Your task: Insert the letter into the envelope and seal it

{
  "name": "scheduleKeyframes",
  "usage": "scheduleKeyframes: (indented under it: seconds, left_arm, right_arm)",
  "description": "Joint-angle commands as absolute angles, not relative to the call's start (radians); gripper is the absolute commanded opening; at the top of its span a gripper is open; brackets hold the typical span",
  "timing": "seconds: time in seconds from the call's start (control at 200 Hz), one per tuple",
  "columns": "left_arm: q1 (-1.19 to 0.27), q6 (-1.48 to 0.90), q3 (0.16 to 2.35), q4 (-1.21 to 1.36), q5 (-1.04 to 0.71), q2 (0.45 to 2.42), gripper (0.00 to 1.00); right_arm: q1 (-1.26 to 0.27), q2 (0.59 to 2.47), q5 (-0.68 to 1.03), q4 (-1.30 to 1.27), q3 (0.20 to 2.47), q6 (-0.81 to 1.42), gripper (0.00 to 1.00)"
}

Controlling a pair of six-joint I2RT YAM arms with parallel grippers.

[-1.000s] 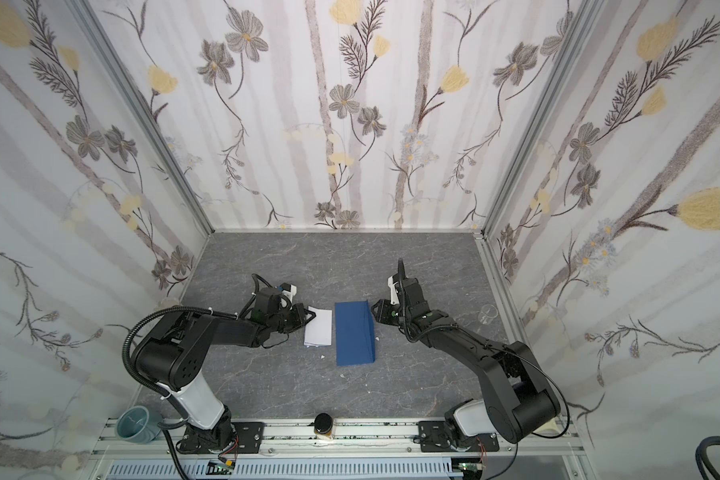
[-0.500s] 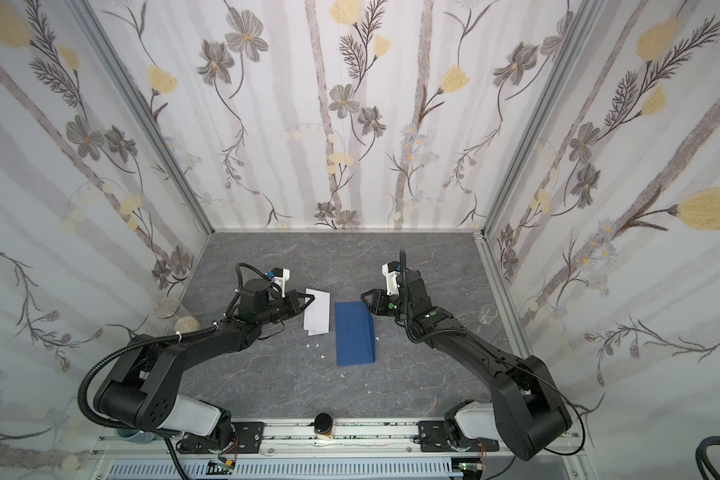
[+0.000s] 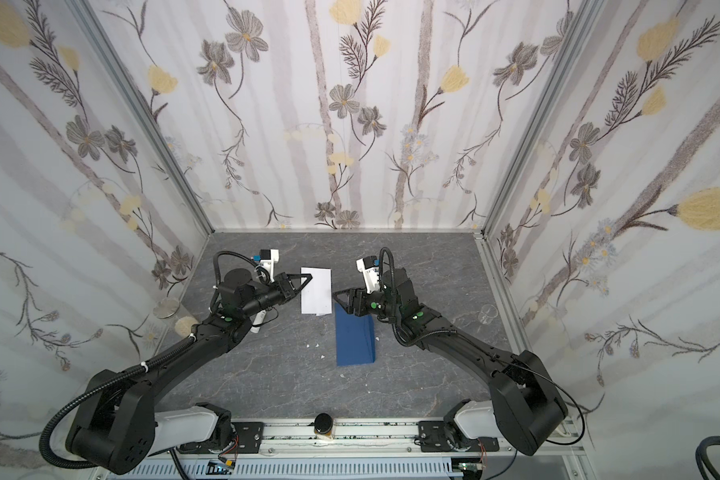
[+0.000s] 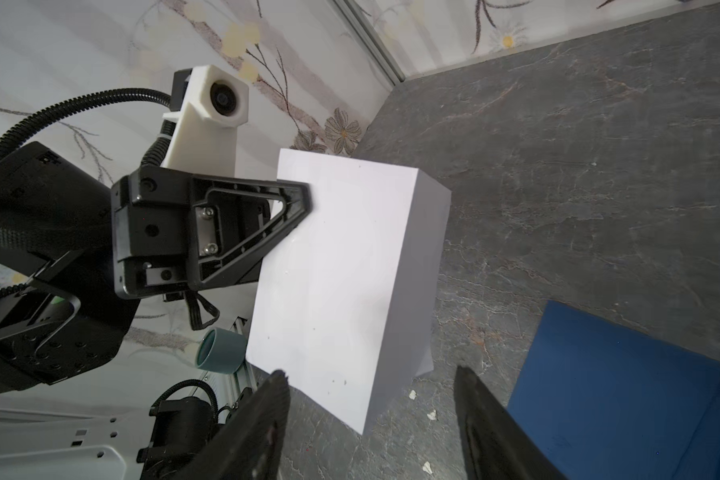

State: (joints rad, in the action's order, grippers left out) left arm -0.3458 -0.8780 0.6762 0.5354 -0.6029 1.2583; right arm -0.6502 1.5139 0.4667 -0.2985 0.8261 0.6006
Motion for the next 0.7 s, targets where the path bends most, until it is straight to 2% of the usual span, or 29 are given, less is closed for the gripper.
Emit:
scheduleKeyframes:
  seconds: [0.0,0.43,0.695]
  left_arm:
    - [-0.353,-0.931,0.694,0.568,-0.605,1.227,0.00]
    - [-0.412,-0.994,0.739,0.597,-0.569,1.209,0.00]
    - [-0.430,-1.021,0.741,0.630,-0.554,1.210,0.00]
  right_arm:
    - [-0.662,1.526,0.507,-0.384,0.838,0.600,0.67]
    - [-0.681,1.560,0.567,-0.453,0.869,0.623,0.76]
    - [-0.681,1.557,0.581,-0.483,0.873,0.634,0.73]
